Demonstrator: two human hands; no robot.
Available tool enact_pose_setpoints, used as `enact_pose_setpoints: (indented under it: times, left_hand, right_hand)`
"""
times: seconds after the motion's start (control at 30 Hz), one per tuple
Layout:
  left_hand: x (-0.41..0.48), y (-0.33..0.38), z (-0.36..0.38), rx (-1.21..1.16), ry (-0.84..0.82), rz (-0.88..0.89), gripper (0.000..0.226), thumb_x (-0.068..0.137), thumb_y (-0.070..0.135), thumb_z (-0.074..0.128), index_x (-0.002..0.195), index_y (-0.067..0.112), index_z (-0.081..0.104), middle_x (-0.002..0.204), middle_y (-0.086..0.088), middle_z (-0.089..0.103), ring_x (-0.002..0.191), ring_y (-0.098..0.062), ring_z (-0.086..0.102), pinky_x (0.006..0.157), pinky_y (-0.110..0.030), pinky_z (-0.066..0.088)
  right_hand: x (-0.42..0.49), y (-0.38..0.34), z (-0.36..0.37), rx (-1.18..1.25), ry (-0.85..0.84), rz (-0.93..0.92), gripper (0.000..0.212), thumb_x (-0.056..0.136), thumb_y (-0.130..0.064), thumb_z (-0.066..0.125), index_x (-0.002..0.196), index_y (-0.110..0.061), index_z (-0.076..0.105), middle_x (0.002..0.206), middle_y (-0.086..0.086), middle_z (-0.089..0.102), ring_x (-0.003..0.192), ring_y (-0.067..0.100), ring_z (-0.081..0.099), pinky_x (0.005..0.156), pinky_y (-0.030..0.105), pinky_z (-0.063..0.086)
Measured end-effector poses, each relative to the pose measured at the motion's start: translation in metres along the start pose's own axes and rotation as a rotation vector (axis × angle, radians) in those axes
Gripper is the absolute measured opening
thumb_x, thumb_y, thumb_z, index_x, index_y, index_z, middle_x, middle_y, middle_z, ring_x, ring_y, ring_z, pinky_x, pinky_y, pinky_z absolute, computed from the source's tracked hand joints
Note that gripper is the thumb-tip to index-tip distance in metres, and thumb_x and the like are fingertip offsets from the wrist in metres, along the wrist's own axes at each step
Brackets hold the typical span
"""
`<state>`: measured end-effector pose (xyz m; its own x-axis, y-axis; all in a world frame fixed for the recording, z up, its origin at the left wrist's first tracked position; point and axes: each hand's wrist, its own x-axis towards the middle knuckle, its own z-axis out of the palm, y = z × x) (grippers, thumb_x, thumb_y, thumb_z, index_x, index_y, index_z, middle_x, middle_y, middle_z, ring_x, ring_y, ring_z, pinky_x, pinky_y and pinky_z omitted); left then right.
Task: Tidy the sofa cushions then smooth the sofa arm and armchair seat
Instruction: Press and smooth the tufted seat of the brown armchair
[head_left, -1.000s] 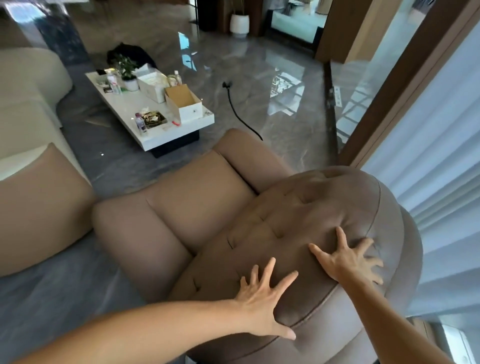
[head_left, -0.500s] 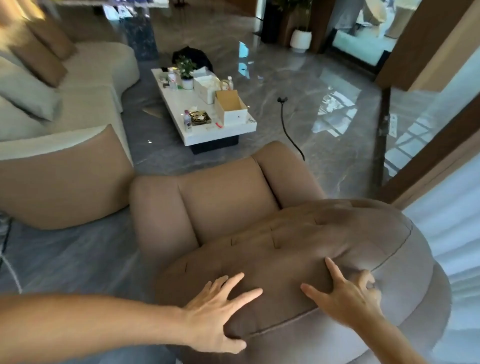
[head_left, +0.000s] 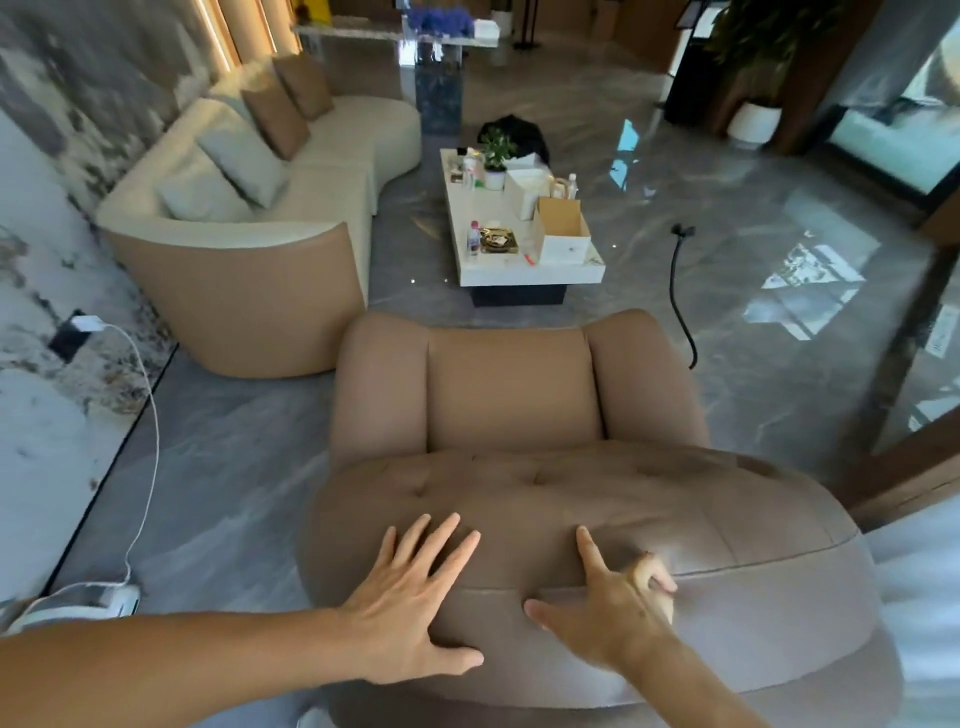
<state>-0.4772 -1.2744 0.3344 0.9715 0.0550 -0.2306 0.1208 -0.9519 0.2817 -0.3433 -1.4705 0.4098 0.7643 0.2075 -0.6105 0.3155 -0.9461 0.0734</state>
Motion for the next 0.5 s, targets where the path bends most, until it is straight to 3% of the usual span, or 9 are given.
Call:
enact_pose_setpoints:
  times: [0.27,0.5]
  left_hand:
    - [-0.013,-0.023,-0.001,0.037,-0.002,-0.016,0.111,0.068,0.091,0.036,0.146,0.043,-0.026,0.162,0.005,-0.021,0.148,-0.026,-0.018,0.118,-0.054,-0.004]
    - [-0.015,-0.048,-0.007,0.040,-0.016,-0.005,0.097,0.074,0.092,0.022,0.144,0.047,-0.027,0.162,0.002,-0.021,0.148,-0.031,-0.015,0.118,-0.060,0.002]
  right_hand:
    - [-0.015,-0.025,0.011,-0.044,0.063,-0.020,0.113,0.065,-0.094,0.030,0.152,-0.036,-0.012,0.140,0.042,0.017,0.130,0.050,0.031,0.099,0.039,0.045]
    - [-0.016,-0.048,0.006,0.012,0.094,-0.003,0.112,0.064,-0.094,0.033,0.152,-0.040,-0.009,0.142,0.040,0.013,0.133,0.050,0.033,0.105,0.039,0.044]
